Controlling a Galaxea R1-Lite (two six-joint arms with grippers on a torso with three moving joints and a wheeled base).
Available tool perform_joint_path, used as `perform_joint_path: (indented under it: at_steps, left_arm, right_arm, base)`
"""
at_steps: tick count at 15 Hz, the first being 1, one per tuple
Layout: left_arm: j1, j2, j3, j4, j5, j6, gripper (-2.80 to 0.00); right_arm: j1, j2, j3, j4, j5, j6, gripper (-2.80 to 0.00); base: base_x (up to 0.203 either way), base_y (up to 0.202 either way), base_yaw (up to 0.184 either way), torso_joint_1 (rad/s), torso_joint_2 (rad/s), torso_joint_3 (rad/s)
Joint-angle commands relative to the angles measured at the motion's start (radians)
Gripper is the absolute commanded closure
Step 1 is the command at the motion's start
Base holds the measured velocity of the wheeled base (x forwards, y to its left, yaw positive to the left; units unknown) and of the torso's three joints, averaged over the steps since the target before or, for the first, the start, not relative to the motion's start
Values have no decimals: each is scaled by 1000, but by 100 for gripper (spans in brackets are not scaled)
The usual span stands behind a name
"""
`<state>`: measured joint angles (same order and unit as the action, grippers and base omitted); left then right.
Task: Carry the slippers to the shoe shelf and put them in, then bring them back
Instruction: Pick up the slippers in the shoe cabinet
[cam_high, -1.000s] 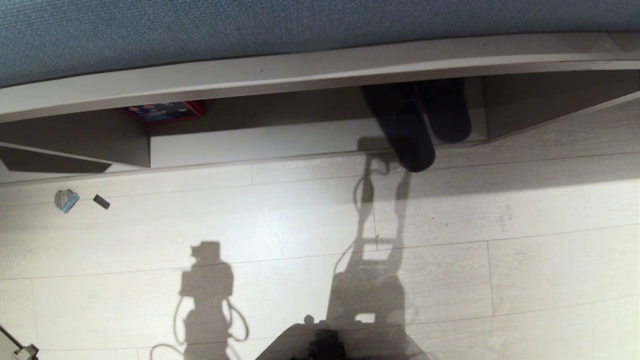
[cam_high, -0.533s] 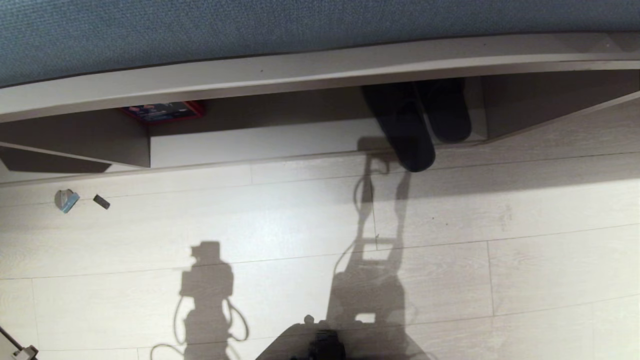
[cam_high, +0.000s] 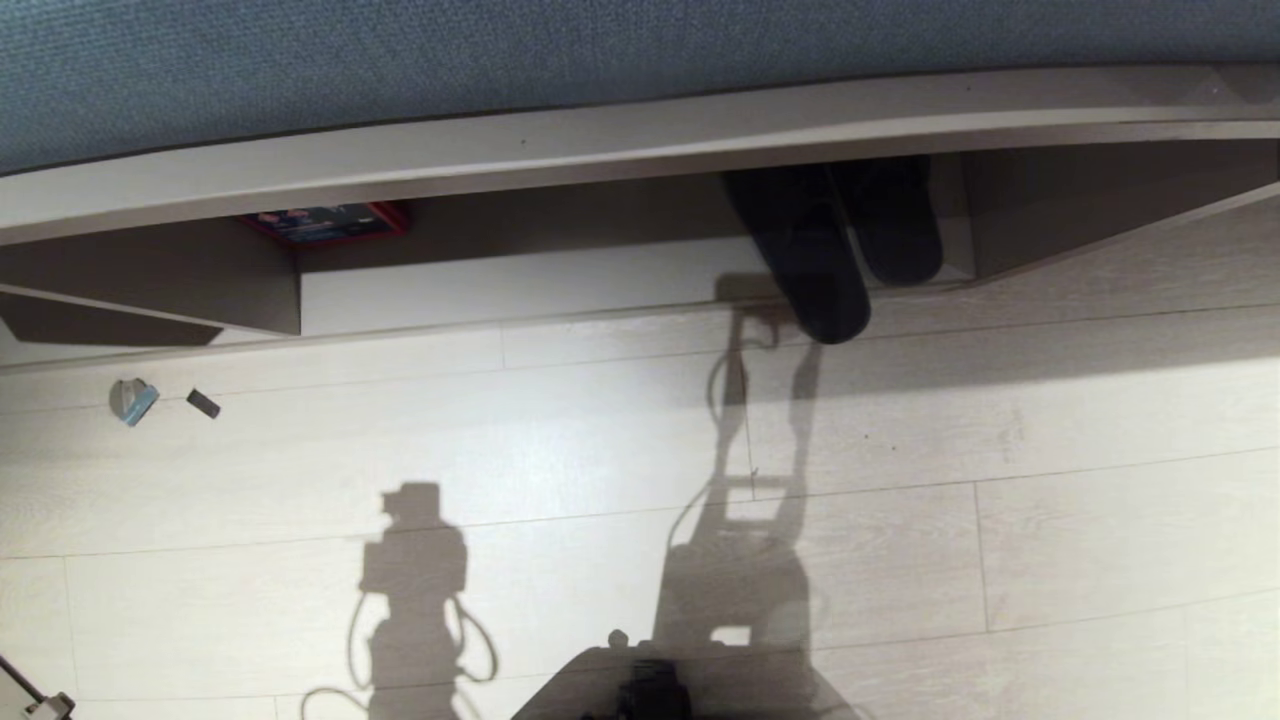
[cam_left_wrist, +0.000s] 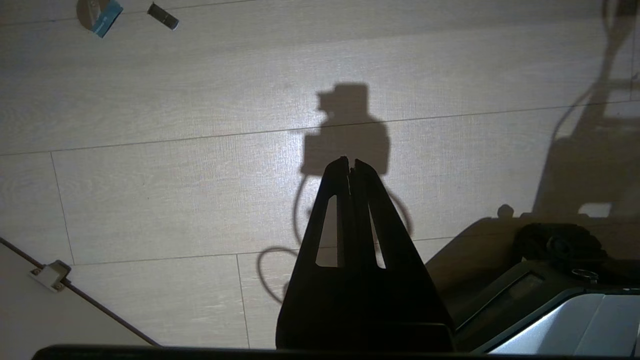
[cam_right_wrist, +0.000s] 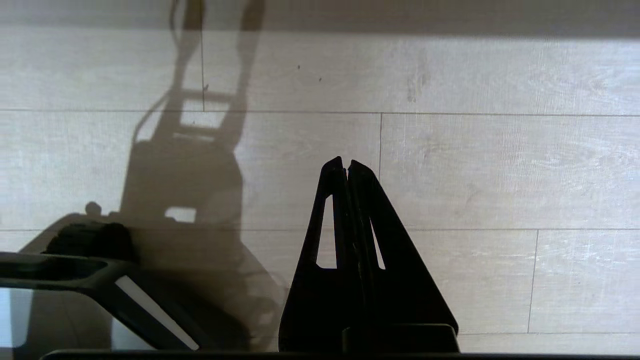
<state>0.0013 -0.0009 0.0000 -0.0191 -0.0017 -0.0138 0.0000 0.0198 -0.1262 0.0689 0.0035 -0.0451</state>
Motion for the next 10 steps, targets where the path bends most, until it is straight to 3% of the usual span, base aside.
perform_joint_path:
  at_steps: [1, 6, 10]
  left_arm:
    - [0, -1, 8, 1, 0, 0, 0]
    - [0, -1, 8, -1, 0, -1, 0]
    - [0, -1, 8, -1, 0, 0, 0]
  right_arm:
    - [2, 115, -104, 26, 8, 0, 0]
    - [3, 460, -323, 8, 110, 1, 0]
    - [3, 626, -355, -86, 207, 21, 0]
  base:
    - [0, 0, 0, 0, 0, 0]
    - [0, 0, 0, 0, 0, 0]
    - [0, 0, 0, 0, 0, 0]
